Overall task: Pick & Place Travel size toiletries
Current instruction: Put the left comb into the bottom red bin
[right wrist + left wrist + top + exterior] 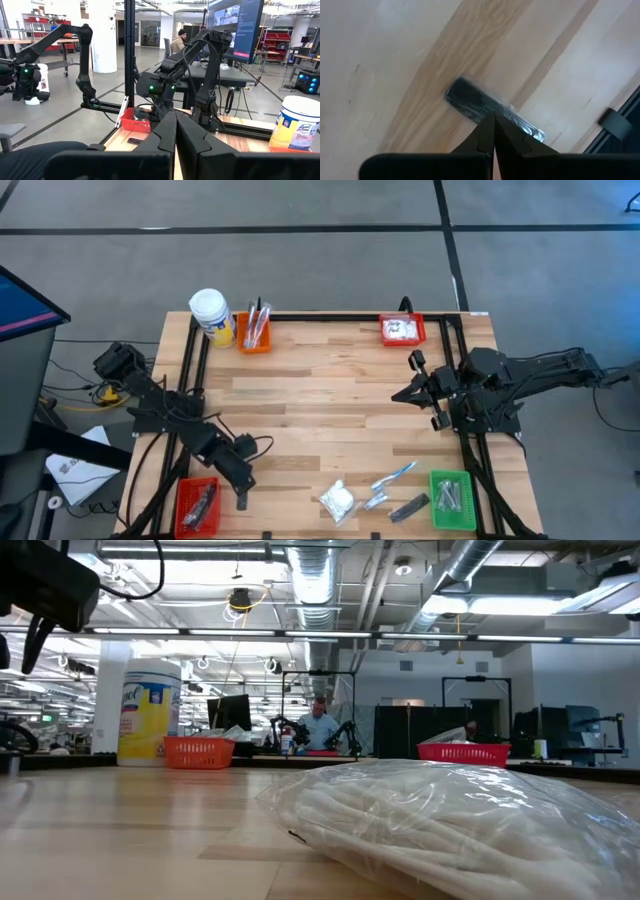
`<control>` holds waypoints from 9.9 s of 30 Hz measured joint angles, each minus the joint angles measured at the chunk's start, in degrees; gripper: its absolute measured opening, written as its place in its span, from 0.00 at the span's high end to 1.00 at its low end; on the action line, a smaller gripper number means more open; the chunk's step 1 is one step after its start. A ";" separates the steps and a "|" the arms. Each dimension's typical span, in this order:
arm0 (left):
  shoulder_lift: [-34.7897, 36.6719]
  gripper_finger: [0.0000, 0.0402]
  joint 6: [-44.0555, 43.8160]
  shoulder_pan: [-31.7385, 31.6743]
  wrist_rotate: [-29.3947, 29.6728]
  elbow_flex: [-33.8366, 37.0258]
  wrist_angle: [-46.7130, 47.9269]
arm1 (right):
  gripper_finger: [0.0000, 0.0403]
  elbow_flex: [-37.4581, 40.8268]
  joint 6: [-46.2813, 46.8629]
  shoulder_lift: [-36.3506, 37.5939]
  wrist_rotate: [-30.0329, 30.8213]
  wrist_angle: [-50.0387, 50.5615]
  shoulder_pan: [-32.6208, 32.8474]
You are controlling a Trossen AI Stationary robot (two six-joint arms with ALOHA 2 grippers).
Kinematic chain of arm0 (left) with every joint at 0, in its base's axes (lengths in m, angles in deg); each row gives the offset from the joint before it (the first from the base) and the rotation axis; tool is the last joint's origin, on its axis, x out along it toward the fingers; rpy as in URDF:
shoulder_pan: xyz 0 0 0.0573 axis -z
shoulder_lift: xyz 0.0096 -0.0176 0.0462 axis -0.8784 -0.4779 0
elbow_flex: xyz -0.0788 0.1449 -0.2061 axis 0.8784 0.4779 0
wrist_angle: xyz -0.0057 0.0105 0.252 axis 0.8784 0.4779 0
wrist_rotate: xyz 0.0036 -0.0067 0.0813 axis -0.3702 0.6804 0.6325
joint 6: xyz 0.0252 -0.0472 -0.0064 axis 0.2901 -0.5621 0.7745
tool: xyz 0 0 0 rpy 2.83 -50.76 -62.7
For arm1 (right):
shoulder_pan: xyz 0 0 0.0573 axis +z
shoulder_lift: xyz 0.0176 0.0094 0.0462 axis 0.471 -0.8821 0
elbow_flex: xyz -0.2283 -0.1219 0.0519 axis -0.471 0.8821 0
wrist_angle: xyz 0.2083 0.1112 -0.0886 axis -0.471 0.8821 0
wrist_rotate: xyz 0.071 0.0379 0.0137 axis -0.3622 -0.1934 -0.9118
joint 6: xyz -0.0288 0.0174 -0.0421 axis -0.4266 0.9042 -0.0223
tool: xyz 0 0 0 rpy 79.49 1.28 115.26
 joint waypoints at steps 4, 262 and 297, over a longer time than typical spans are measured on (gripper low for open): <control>0.00 1.00 -0.02 0.29 -0.39 0.00 -0.06 | 1.00 0.00 0.00 0.00 -0.02 -0.01 0.00; -14.95 1.00 41.07 -26.90 35.53 19.97 -75.84 | 0.54 9.20 12.61 -46.88 16.46 -32.91 -5.63; -16.79 1.00 45.05 -30.46 29.41 19.85 -79.36 | 0.31 0.28 7.51 -64.72 17.93 -31.62 -8.20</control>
